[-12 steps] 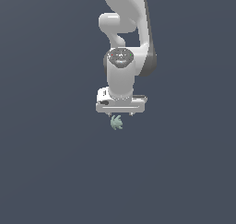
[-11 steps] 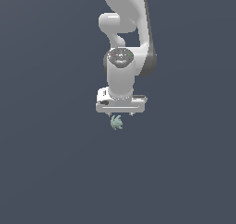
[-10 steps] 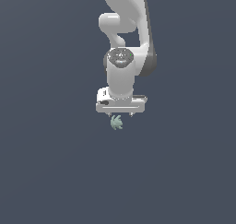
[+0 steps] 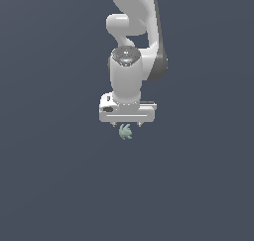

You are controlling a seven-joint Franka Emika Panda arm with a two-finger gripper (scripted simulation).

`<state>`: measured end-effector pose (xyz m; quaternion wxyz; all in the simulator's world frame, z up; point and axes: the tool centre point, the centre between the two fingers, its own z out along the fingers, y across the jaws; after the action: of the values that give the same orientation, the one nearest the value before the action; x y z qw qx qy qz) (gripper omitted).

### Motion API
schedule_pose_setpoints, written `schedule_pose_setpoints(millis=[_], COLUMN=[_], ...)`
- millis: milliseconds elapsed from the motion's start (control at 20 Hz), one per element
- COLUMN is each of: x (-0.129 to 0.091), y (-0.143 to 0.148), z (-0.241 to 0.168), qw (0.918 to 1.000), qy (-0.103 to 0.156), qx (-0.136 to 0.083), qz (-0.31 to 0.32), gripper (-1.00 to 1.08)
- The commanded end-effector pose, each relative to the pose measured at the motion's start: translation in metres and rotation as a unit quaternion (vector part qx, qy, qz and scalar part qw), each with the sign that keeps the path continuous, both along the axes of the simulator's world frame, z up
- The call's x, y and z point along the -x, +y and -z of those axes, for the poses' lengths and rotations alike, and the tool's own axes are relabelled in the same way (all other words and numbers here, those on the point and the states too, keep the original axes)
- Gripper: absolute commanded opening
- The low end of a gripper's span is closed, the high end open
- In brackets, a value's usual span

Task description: Pick up the object and move it to a goal position.

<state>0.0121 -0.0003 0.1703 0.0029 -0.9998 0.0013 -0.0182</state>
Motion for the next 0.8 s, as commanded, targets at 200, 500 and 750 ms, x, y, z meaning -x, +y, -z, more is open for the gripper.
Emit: schedule_pose_setpoints(millis=[200,500,750], x=[0.001,0.013,0.031], y=[0.0,-0.004,-0.008], z=[0.003,0.026,0.057], qw=[1.0,0.9997,0.9987], qy=[0.0,0.005,0.012], qx=[0.0,0.002,0.004], qz=[-0.003,-0.022,-0.049], gripper=[1.0,1.0,1.0])
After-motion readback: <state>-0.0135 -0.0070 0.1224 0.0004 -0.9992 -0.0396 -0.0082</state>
